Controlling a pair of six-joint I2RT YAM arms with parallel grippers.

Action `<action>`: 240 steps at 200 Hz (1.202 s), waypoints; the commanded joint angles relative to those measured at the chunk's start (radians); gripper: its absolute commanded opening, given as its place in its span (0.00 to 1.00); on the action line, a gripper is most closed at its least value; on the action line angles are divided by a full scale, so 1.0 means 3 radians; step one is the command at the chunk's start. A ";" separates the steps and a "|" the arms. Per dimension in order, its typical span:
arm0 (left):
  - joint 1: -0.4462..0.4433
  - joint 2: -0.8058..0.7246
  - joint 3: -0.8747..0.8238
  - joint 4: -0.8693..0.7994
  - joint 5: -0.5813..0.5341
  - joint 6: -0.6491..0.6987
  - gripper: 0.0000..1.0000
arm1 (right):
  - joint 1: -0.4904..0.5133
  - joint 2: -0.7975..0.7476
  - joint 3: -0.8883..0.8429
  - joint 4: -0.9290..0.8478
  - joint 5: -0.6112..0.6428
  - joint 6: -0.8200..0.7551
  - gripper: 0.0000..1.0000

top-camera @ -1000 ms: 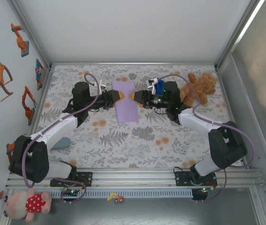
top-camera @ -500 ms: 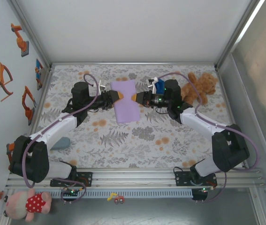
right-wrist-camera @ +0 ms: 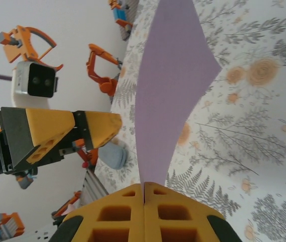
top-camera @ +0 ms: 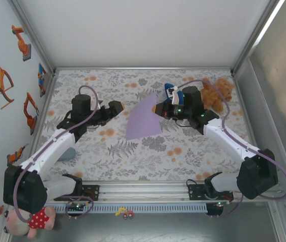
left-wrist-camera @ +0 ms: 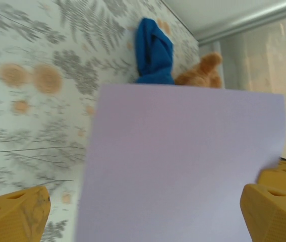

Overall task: Fold a paper plane with a square sheet of paper (pick it up from the middle)
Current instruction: First fold in half a square sheet of paper at the center of the table.

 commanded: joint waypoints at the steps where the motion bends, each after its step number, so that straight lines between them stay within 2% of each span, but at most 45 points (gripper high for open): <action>1: 0.0076 -0.0193 -0.0091 -0.0457 -0.0468 0.0208 0.96 | 0.0003 -0.0172 0.0220 -0.0504 0.0280 -0.0187 0.00; 31: 0.0099 -0.0309 -0.0182 -0.0506 -0.0595 0.0112 0.96 | 0.0120 -0.0032 0.0289 -0.0544 0.0478 -0.0035 0.00; 47: 0.0104 -0.0319 -0.0243 -0.0423 -0.0579 0.0087 0.96 | 0.0240 0.0163 0.0309 -0.0404 0.0528 0.0050 0.00; 71: 0.0099 -0.0294 -0.0326 -0.0323 -0.0593 0.0065 0.96 | 0.0448 0.0495 0.0386 -0.0305 0.0829 0.0100 0.00; 108: 0.0099 -0.0177 -0.0516 -0.0054 -0.0453 -0.0027 0.97 | 0.0643 0.1034 0.0244 0.0490 0.0876 0.0367 0.00; 129: 0.0094 -0.0054 -0.0603 0.0119 -0.0341 -0.0094 1.00 | 0.0686 0.1253 0.0013 0.1247 0.0769 0.0679 0.00; 153: 0.0064 0.0098 -0.0668 0.0339 -0.0225 -0.0168 0.95 | 0.0689 0.1443 -0.0202 0.1734 0.0693 0.0955 0.00; 189: -0.0052 0.0340 -0.0616 0.0340 -0.0255 -0.0136 0.89 | 0.0676 0.1660 -0.0253 0.1735 0.0682 0.0964 0.00; 240: -0.0366 0.0832 -0.0358 0.0257 -0.0450 -0.0074 0.81 | 0.0524 0.1878 -0.0235 0.1628 0.0598 0.0721 0.00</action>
